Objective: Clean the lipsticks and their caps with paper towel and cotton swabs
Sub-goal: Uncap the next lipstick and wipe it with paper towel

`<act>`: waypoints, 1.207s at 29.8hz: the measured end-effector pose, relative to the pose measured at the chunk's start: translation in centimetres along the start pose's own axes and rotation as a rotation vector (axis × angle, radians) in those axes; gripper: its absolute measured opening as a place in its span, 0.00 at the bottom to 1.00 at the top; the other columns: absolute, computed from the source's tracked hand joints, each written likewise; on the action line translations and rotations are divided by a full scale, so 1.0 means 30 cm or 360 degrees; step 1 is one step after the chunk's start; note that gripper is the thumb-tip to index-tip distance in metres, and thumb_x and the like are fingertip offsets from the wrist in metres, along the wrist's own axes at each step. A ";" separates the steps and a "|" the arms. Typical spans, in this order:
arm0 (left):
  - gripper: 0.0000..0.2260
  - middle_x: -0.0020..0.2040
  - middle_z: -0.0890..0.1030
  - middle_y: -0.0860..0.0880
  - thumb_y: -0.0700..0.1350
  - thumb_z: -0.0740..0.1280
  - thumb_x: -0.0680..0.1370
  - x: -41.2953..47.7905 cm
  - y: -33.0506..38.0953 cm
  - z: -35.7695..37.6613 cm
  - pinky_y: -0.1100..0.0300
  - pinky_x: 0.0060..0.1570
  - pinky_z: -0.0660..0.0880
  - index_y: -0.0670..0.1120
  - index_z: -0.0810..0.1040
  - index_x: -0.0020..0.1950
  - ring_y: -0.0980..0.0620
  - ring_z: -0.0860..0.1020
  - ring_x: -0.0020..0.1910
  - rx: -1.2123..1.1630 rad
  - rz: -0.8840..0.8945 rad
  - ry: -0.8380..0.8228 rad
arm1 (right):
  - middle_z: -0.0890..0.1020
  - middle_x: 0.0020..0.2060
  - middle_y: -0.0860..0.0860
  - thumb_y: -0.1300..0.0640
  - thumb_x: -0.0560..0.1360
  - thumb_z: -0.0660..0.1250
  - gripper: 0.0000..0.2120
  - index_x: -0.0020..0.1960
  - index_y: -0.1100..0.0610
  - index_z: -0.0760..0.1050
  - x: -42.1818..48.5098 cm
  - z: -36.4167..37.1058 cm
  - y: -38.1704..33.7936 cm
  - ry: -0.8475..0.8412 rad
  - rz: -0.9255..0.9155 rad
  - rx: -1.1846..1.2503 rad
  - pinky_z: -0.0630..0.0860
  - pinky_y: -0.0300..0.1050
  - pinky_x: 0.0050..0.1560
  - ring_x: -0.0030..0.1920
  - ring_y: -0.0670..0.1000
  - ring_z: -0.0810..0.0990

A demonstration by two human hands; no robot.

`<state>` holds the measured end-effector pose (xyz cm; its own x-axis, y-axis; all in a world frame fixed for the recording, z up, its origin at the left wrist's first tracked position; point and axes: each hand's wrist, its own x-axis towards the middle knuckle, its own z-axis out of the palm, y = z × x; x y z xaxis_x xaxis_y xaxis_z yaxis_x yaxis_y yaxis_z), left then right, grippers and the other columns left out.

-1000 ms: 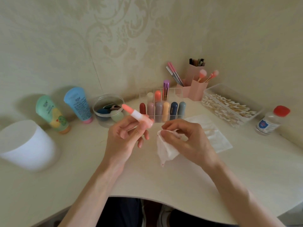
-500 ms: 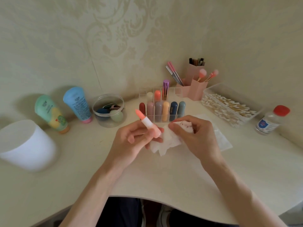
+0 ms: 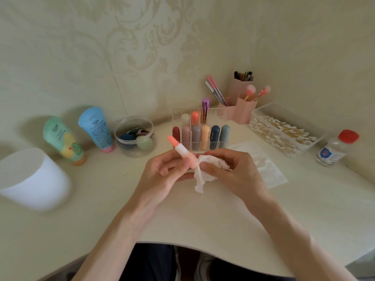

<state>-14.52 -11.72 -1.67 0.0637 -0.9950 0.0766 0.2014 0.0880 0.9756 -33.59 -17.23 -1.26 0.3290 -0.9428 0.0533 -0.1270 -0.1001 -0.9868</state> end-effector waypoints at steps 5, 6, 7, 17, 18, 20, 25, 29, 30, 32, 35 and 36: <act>0.13 0.58 0.86 0.44 0.42 0.69 0.79 0.000 -0.001 -0.001 0.58 0.53 0.81 0.37 0.83 0.60 0.45 0.85 0.56 0.0060 0.0024 -0.0016 | 0.84 0.35 0.46 0.55 0.77 0.76 0.04 0.47 0.56 0.86 0.013 -0.006 0.020 0.0062 -0.0075 -0.0061 0.71 0.35 0.36 0.35 0.46 0.77; 0.12 0.58 0.86 0.45 0.42 0.71 0.78 0.001 -0.004 -0.004 0.59 0.52 0.81 0.37 0.84 0.59 0.46 0.85 0.55 0.0123 0.0047 0.0025 | 0.81 0.33 0.46 0.56 0.78 0.75 0.05 0.46 0.57 0.85 0.019 -0.013 0.024 0.0132 -0.0131 -0.0106 0.68 0.35 0.35 0.34 0.45 0.73; 0.12 0.56 0.87 0.46 0.42 0.72 0.78 0.003 -0.007 -0.008 0.61 0.48 0.80 0.37 0.84 0.57 0.47 0.85 0.53 0.0171 0.0053 0.0073 | 0.80 0.33 0.46 0.58 0.79 0.75 0.05 0.45 0.56 0.84 0.023 -0.019 0.021 0.0197 -0.0203 -0.0133 0.67 0.35 0.35 0.33 0.44 0.72; 0.12 0.44 0.85 0.39 0.45 0.74 0.75 0.004 -0.028 -0.007 0.61 0.34 0.74 0.39 0.85 0.54 0.49 0.76 0.34 0.0174 0.0008 0.0016 | 0.75 0.50 0.48 0.64 0.76 0.76 0.09 0.51 0.51 0.87 0.018 0.002 0.026 0.0165 -0.0931 -0.0572 0.71 0.34 0.52 0.48 0.46 0.76; 0.13 0.43 0.86 0.40 0.45 0.74 0.75 0.004 -0.029 -0.006 0.61 0.34 0.74 0.38 0.84 0.54 0.50 0.76 0.34 0.0178 0.0024 0.0004 | 0.75 0.49 0.47 0.62 0.76 0.76 0.08 0.51 0.51 0.87 0.014 0.009 0.027 0.0188 -0.0942 -0.0572 0.70 0.33 0.49 0.46 0.46 0.76; 0.13 0.42 0.86 0.42 0.44 0.74 0.74 0.003 -0.036 -0.005 0.61 0.34 0.73 0.37 0.84 0.54 0.50 0.76 0.33 0.0196 0.0053 -0.0004 | 0.78 0.47 0.48 0.61 0.75 0.77 0.06 0.50 0.53 0.87 0.008 0.021 0.028 0.0242 -0.0959 -0.0544 0.72 0.35 0.45 0.43 0.47 0.78; 0.14 0.40 0.84 0.43 0.45 0.75 0.73 0.008 -0.047 -0.007 0.61 0.34 0.73 0.36 0.84 0.53 0.50 0.75 0.32 0.0198 0.0071 0.0025 | 0.86 0.41 0.47 0.63 0.76 0.77 0.06 0.50 0.55 0.84 0.002 0.029 0.024 0.0200 -0.0640 -0.0164 0.81 0.42 0.46 0.43 0.49 0.86; 0.15 0.40 0.84 0.39 0.46 0.76 0.72 0.011 -0.048 -0.007 0.60 0.33 0.73 0.37 0.85 0.52 0.50 0.74 0.32 0.0189 0.0105 0.0060 | 0.88 0.41 0.48 0.61 0.79 0.74 0.03 0.51 0.58 0.86 0.000 0.034 0.021 -0.0005 -0.0434 0.0013 0.79 0.35 0.48 0.44 0.45 0.87; 0.14 0.38 0.83 0.41 0.45 0.76 0.72 0.011 -0.050 -0.009 0.61 0.33 0.73 0.37 0.85 0.52 0.50 0.74 0.31 0.0181 0.0111 0.0074 | 0.89 0.43 0.49 0.59 0.78 0.74 0.05 0.52 0.59 0.86 -0.001 0.032 0.019 -0.0049 -0.0410 0.0066 0.81 0.37 0.49 0.46 0.47 0.88; 0.14 0.35 0.81 0.43 0.45 0.75 0.72 0.012 -0.056 -0.012 0.62 0.32 0.72 0.36 0.85 0.52 0.51 0.72 0.31 0.0184 0.0112 0.0093 | 0.89 0.46 0.52 0.57 0.76 0.75 0.09 0.54 0.59 0.86 -0.003 0.029 0.017 -0.0103 -0.0389 0.0120 0.83 0.42 0.53 0.49 0.51 0.89; 0.11 0.34 0.82 0.47 0.46 0.76 0.72 0.008 -0.056 -0.008 0.60 0.31 0.72 0.40 0.87 0.50 0.52 0.72 0.30 0.0279 0.0111 0.0098 | 0.89 0.46 0.53 0.58 0.76 0.76 0.10 0.55 0.61 0.87 -0.005 0.034 0.019 -0.0092 -0.0314 0.0173 0.83 0.42 0.53 0.50 0.52 0.89; 0.10 0.35 0.84 0.48 0.47 0.77 0.71 0.006 -0.053 -0.006 0.59 0.31 0.72 0.43 0.87 0.49 0.53 0.74 0.30 0.0333 0.0126 0.0095 | 0.89 0.46 0.53 0.59 0.76 0.76 0.09 0.55 0.61 0.87 -0.006 0.037 0.021 -0.0089 -0.0291 0.0179 0.83 0.45 0.54 0.51 0.53 0.89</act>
<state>-14.66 -12.02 -3.26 0.1300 -0.9804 0.1482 -0.0133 0.1477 0.9889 -32.69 -16.78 -2.06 0.3886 -0.8928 0.2277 0.0438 -0.2290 -0.9724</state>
